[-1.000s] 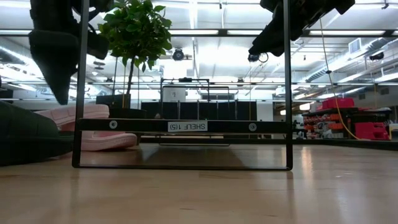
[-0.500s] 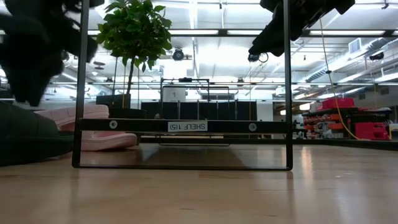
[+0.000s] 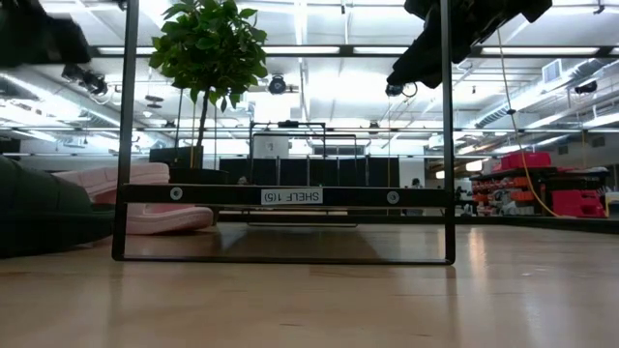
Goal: Pick and place slides into the shelf
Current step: Put the bottom black slipper on the shelf
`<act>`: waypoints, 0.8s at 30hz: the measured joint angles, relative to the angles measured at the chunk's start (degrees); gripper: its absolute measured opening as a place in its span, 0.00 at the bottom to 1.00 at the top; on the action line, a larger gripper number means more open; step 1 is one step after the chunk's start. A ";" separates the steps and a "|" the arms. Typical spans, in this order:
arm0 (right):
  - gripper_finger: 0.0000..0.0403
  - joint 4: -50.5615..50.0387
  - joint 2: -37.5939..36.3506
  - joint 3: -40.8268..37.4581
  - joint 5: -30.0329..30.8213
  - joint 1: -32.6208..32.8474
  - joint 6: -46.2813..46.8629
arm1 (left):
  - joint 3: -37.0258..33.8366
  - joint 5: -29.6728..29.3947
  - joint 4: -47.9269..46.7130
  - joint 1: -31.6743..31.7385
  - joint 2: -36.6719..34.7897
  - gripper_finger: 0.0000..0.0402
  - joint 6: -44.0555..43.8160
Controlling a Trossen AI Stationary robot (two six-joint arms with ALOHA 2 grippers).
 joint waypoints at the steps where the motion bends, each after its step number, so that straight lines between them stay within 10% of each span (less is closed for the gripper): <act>1: 0.43 -0.03 0.00 0.00 0.00 0.00 0.05 | 0.00 -0.03 2.28 -1.00 0.09 0.73 -0.05; 24: 0.43 -0.15 0.00 0.00 0.00 0.00 -0.06 | 9.03 -8.27 9.48 -14.25 11.40 0.67 -14.52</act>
